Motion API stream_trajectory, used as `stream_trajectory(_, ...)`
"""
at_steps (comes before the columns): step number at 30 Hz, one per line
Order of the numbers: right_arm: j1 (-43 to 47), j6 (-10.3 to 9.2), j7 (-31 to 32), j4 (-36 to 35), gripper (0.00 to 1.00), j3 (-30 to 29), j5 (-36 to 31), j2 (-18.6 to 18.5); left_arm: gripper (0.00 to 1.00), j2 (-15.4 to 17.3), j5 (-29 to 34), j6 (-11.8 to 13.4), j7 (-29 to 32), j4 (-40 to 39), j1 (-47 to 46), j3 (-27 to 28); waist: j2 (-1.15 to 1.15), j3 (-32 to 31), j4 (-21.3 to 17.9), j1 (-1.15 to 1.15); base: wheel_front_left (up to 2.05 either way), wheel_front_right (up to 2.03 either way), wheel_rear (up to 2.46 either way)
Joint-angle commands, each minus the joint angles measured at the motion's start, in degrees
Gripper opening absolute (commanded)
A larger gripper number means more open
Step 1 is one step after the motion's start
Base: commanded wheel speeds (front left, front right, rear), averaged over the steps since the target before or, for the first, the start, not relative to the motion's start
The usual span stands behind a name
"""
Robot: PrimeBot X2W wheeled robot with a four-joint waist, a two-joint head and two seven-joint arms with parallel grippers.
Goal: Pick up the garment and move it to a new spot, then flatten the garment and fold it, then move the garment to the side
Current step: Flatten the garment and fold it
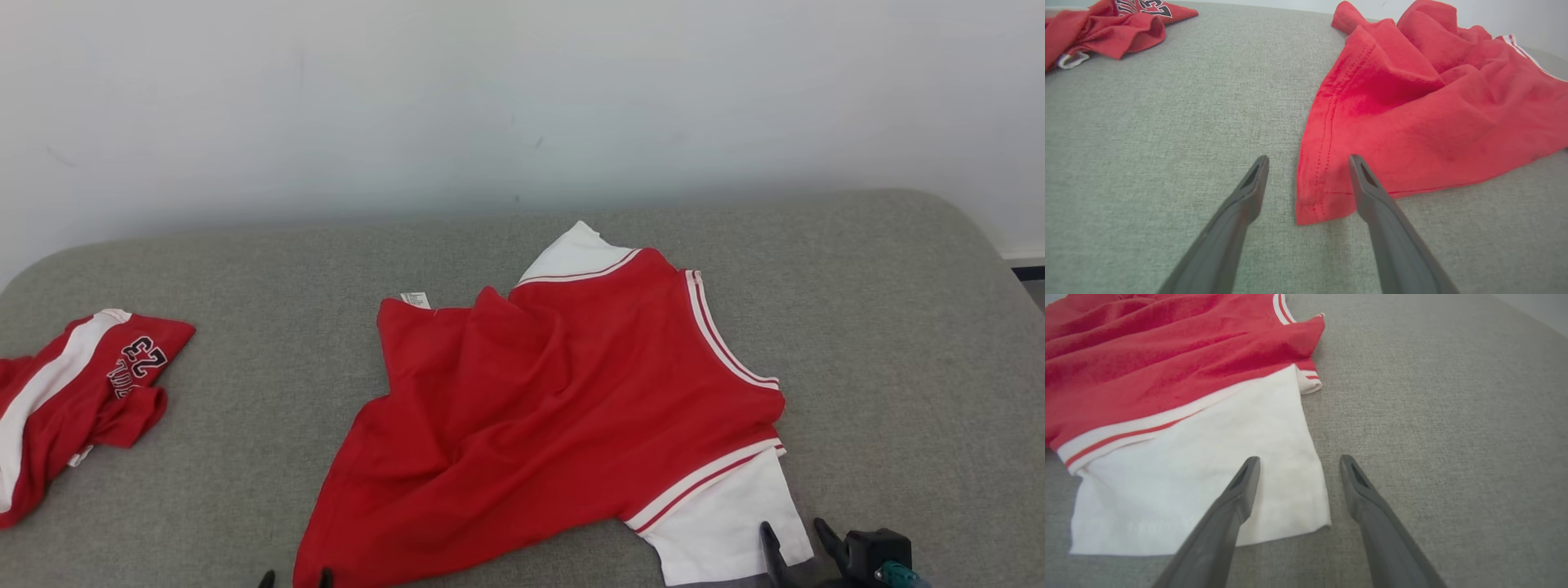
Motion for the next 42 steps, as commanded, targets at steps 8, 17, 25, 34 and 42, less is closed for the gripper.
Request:
stream_trajectory(8,-2.3,-0.14,-0.1,6.3,0.00,2.7,3.0,1.2,0.00,1.0,-6.2,0.1,-0.2,5.5,-3.6,-3.8,-0.01,0.5,-0.3,-0.01,0.00,0.00,0.00)
stream_trajectory(17,0.3,-0.14,-0.2,-1.7,0.00,3.9,8.5,1.4,0.00,2.2,-6.2,0.1,-0.2,2.0,-1.0,-3.6,-0.01,0.2,-0.4,-0.01,0.00,0.00,0.00)
stream_trajectory(25,-4.0,-0.14,-0.1,-15.0,0.00,7.7,13.1,-1.5,0.00,6.4,-3.6,0.1,-0.2,-9.9,-5.4,-1.9,-0.01,1.5,-1.1,-0.01,0.00,0.00,0.00)
stream_trajectory(34,-28.7,-0.14,4.1,-21.2,0.00,8.1,11.7,-6.1,0.00,16.5,-8.0,0.1,6.8,-16.5,-32.0,-5.5,-0.01,13.3,-3.7,-0.01,0.00,0.00,0.00)
stream_trajectory(42,-57.2,-0.14,9.1,-17.2,0.00,7.5,11.5,-6.2,0.00,24.6,-13.0,0.1,14.8,-14.3,-61.7,-12.7,-0.01,26.7,-5.9,-0.01,0.00,0.00,0.00)
